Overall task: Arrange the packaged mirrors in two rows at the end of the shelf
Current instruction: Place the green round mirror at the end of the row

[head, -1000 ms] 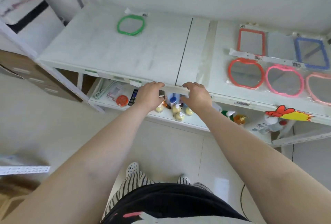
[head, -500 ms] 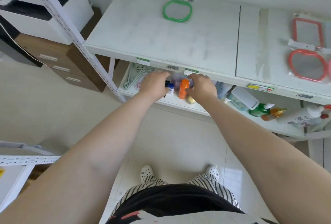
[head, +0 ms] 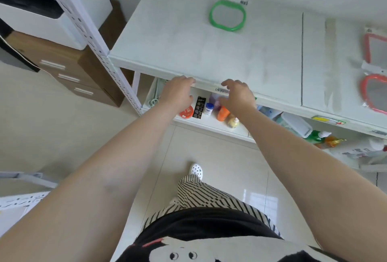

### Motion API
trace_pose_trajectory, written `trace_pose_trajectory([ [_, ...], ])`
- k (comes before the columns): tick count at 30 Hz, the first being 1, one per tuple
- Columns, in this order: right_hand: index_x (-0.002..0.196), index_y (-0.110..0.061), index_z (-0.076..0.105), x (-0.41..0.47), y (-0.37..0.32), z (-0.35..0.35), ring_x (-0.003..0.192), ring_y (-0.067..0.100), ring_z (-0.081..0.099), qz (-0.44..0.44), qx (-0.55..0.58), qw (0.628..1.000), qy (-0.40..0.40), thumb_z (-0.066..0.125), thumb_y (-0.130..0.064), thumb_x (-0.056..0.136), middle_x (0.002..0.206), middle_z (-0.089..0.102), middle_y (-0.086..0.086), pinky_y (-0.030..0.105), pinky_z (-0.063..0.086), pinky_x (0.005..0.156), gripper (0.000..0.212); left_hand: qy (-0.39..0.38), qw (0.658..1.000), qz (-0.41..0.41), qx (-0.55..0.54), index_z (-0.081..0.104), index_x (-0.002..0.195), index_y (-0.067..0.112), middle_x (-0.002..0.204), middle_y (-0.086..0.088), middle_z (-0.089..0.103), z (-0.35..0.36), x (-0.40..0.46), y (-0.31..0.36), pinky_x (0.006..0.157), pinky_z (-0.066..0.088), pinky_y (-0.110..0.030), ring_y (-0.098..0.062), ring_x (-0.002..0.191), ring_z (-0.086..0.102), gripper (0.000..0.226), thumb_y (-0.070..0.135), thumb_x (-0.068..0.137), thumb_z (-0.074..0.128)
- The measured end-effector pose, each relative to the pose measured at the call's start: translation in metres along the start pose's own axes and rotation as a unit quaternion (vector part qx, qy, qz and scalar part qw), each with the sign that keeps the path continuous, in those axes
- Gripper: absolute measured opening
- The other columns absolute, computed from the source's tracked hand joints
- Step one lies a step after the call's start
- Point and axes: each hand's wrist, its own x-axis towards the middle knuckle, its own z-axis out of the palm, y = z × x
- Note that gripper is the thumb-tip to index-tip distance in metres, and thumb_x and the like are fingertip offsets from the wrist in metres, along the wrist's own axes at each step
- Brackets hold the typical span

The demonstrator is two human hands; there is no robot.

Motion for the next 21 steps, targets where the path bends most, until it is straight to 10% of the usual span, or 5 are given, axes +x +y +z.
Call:
trace_pose_trajectory([
  [21,0.131,-0.022,0.052,0.167,-0.058,-0.025,0.121,0.023,0.049,0.096,0.021,0.993,0.069,0.064,-0.031,0.085,0.125,0.059,0.003,0.033,0.043,0.089,0.047,-0.001,0.995,0.066,0.077,0.046,0.137,0.017,0.128,-0.009,0.056,-0.075,0.208,-0.062,0.093,0.041,-0.036,-0.032,0.117,0.053,0.051,0.018,0.087,0.055],
])
